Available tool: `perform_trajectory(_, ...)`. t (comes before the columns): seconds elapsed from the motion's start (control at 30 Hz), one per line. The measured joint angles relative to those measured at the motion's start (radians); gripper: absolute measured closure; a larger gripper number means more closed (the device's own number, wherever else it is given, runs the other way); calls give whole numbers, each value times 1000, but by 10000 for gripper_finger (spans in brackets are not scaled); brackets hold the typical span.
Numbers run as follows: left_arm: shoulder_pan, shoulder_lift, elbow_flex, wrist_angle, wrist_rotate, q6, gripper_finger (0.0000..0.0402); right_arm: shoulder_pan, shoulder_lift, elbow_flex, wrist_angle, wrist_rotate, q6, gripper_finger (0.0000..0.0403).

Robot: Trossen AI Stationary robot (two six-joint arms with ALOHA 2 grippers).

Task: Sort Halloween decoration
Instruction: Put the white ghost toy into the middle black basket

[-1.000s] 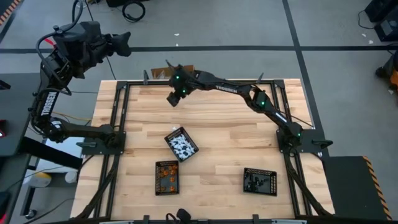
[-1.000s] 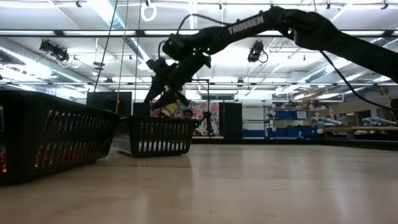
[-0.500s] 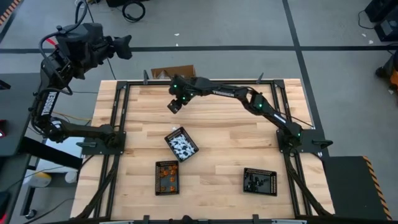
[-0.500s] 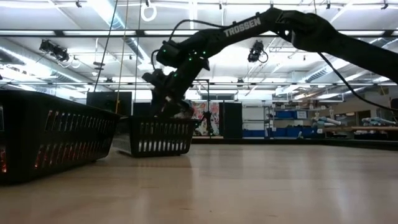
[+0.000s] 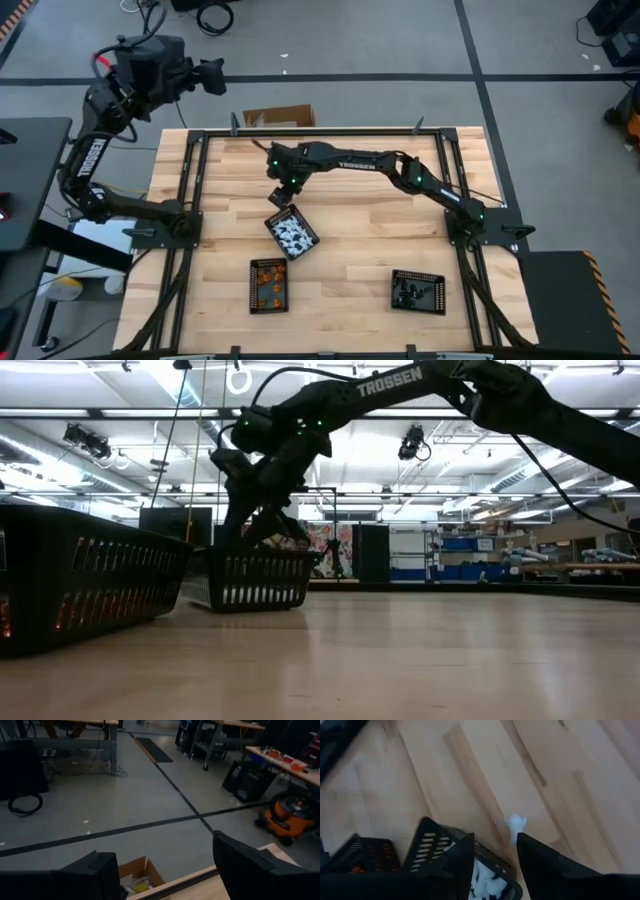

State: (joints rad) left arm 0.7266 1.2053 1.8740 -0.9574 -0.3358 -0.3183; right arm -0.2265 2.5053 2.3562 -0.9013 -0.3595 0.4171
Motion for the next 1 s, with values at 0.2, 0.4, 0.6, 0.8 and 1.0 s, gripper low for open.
perform_trajectory(0.2,-20,33,0,-56,101,74,131,20,7,0,30,68,36,250)
perform_trajectory(0.4,-53,36,0,-34,224,182,131,17,13,-11,254,106,155,250)
perform_trajectory(0.6,-63,9,0,-32,253,236,131,22,2,0,341,62,219,250)
perform_trajectory(0.8,-63,4,0,-22,255,259,131,116,-28,2,208,92,238,250)
perform_trajectory(1.0,-63,4,-1,-46,329,311,131,113,1,-3,61,289,215,250)
